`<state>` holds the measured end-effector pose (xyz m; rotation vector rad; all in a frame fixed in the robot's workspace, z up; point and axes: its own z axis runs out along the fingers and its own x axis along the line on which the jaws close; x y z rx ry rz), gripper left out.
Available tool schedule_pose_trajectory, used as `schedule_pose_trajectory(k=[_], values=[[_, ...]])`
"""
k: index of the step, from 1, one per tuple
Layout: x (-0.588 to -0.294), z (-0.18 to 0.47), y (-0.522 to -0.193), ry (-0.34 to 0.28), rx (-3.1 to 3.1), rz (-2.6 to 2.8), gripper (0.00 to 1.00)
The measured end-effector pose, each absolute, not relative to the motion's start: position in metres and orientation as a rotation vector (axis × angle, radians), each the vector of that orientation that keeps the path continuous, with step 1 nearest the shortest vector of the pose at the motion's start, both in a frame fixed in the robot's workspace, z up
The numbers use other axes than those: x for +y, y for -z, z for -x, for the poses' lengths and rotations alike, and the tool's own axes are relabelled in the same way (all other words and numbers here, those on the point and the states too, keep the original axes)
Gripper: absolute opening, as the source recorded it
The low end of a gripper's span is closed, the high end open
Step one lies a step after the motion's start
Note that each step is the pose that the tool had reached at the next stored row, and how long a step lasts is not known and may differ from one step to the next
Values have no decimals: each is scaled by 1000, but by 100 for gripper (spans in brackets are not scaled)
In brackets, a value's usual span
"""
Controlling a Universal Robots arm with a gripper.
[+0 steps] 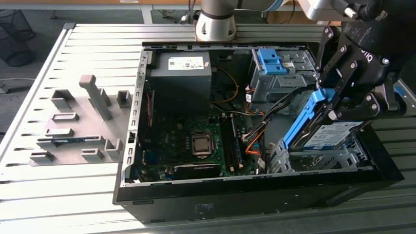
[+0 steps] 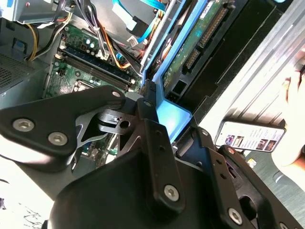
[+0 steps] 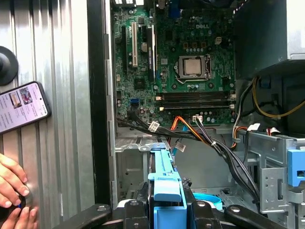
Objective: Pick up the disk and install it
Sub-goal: 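Insert the disk into the insertion slot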
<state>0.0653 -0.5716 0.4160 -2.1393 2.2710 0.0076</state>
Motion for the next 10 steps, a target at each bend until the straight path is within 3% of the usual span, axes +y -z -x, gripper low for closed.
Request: schedule_pose_trajectory(k=[10], values=[[-572, -65, -398, -8, 2271, 2139, 37]])
